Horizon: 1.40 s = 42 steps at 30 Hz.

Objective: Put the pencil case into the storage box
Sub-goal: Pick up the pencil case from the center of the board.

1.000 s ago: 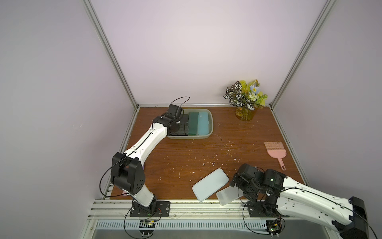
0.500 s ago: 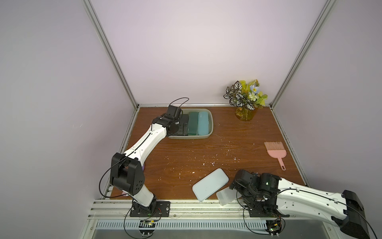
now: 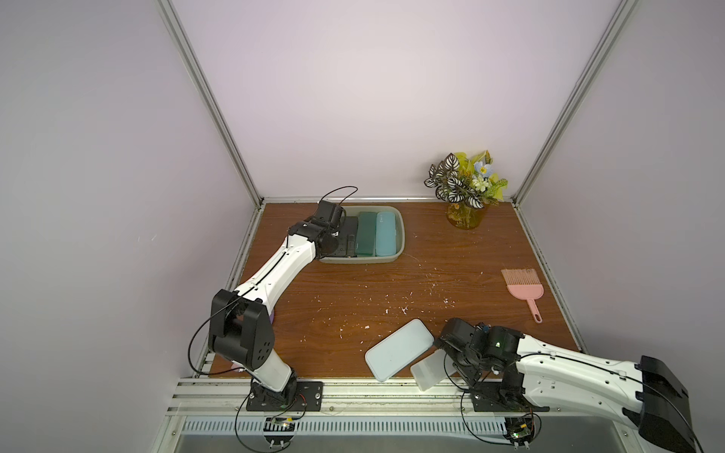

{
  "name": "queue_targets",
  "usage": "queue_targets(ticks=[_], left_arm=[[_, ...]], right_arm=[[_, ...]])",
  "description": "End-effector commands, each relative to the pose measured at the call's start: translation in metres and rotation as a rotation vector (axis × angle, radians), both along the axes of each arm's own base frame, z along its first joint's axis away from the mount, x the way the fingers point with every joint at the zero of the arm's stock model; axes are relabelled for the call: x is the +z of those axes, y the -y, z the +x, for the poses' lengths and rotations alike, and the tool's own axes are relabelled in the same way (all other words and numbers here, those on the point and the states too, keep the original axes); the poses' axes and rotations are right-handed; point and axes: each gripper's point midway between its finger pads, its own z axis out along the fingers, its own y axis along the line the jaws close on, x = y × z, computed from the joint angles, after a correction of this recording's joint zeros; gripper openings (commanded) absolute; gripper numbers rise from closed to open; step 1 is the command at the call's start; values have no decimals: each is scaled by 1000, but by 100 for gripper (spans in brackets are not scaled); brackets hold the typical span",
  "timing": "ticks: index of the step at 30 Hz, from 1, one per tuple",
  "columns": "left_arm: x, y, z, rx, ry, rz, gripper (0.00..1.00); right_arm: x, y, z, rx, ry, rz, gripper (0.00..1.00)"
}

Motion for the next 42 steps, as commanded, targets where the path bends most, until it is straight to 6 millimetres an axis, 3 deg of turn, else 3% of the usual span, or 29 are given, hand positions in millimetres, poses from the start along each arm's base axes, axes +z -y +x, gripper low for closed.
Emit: queue_targets(ticks=[1,7,15,26,32,42], left_arm=[[0,-9,-1,13,-1,20,100],[-3,-9,0,15,-9,22,100],[-4,-10,0,13,-10,27,100],[-9,-11,1,14,-21,32,100],[-9,-14,-3,13,-23,33,100],[-7,-20,-12,26,-19,26,100]], right_arm=[[-1,0,15,9,46,-7,99],[-4,-2,35,27,59,-7,99],[-17,-20,40,113,20,-6,95],[-24,-16,64,216,30,-96,94],[-27,-24,56,378,-20,-138,98],[-8,-8,36,436,12,-184,99]])
